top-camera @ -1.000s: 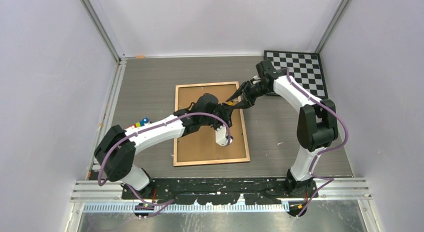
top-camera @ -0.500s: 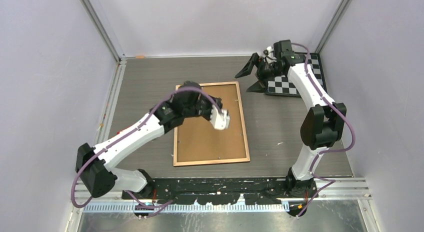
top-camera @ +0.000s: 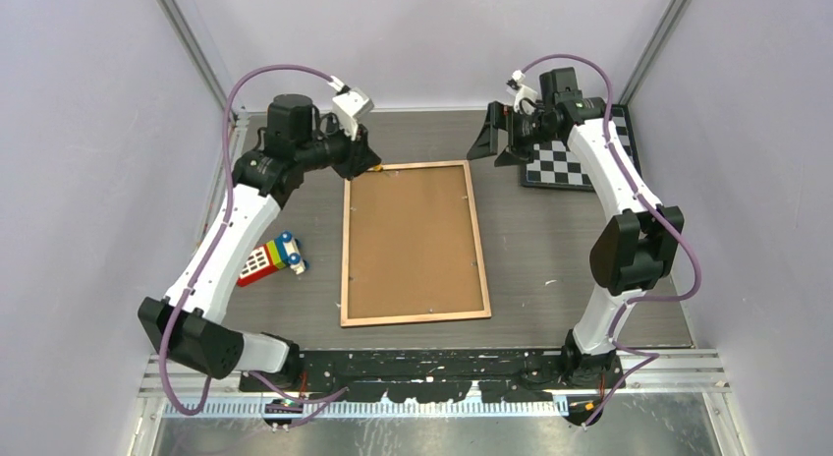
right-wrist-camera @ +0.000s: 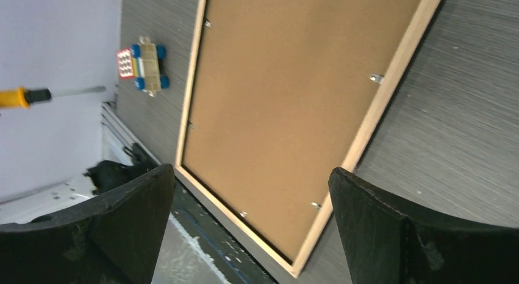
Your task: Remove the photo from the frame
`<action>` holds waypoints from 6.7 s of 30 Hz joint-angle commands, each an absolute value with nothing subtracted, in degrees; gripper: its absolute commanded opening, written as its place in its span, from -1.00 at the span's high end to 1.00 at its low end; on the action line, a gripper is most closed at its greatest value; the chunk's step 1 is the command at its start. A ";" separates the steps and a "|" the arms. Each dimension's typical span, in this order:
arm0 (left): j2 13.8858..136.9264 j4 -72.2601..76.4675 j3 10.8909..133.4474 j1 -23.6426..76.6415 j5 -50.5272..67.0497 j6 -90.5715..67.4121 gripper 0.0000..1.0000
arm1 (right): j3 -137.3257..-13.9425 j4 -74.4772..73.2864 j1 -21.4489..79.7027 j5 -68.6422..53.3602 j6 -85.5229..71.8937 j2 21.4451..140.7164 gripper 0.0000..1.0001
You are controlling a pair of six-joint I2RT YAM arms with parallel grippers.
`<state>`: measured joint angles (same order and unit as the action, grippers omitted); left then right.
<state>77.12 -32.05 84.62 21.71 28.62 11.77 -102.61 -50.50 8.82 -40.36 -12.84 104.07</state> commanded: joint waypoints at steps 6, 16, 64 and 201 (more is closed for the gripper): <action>80.90 -37.57 84.00 14.40 32.65 2.59 1.00 | -101.21 -57.47 12.76 -29.94 6.82 105.88 -0.99; 79.81 -33.79 74.38 14.33 26.63 22.85 1.00 | -100.29 -58.27 15.75 -21.11 9.42 113.46 -0.99; 99.86 -43.27 81.19 8.61 35.79 61.25 1.00 | -114.90 -56.07 15.95 -14.38 0.10 134.93 -0.55; 82.64 -0.97 69.74 9.67 47.32 -38.96 0.98 | -92.74 -17.68 32.74 -40.86 9.76 106.00 0.80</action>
